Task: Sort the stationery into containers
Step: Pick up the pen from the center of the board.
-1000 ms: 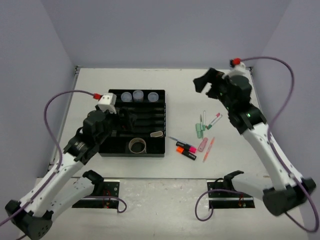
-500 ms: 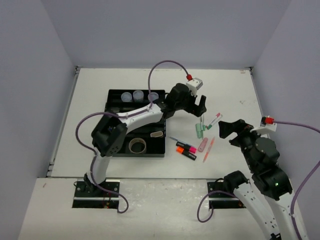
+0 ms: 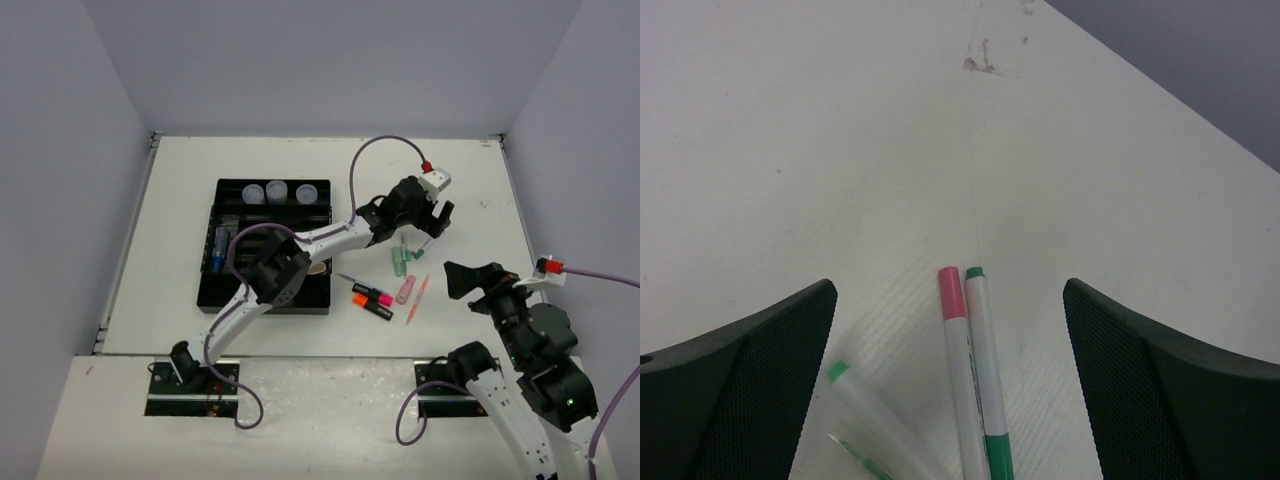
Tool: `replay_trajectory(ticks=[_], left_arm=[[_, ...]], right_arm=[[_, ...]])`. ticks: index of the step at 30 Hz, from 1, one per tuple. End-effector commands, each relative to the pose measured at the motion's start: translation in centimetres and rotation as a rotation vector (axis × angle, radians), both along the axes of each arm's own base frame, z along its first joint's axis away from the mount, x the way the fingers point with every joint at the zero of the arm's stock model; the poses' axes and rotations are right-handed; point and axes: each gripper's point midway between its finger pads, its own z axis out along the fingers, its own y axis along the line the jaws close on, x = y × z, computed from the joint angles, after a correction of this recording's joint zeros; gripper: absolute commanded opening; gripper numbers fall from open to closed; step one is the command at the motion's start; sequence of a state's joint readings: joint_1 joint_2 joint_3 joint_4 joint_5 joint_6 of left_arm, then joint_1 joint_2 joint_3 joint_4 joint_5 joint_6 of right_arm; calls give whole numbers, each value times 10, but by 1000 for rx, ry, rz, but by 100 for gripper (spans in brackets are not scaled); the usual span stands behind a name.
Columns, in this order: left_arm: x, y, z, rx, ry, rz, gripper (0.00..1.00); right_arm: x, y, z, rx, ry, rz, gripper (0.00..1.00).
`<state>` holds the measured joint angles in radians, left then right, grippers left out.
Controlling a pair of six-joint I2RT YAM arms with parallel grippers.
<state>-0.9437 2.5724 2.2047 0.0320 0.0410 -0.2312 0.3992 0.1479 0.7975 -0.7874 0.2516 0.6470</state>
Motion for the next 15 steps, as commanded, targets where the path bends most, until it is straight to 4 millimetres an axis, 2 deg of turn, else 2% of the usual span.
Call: replay_trajectory(ticks=[1, 3, 6, 12, 15], left_arm=[[-4, -14, 32, -35, -108, -60, 81], [-12, -15, 19, -14, -80, -93, 67], [-23, -14, 5, 23, -61, -107, 59], [-33, -9, -27, 113, -28, -115, 52], [-34, -10, -33, 128, -25, -133, 52]], right_arm=[[-19, -2, 25, 23, -86, 39, 99], [-22, -6, 28, 16, -105, 24, 99], [-23, -10, 27, 2, -112, 8, 99], [-22, -9, 23, -5, -98, 15, 99], [-21, -9, 21, -10, -93, 14, 99]])
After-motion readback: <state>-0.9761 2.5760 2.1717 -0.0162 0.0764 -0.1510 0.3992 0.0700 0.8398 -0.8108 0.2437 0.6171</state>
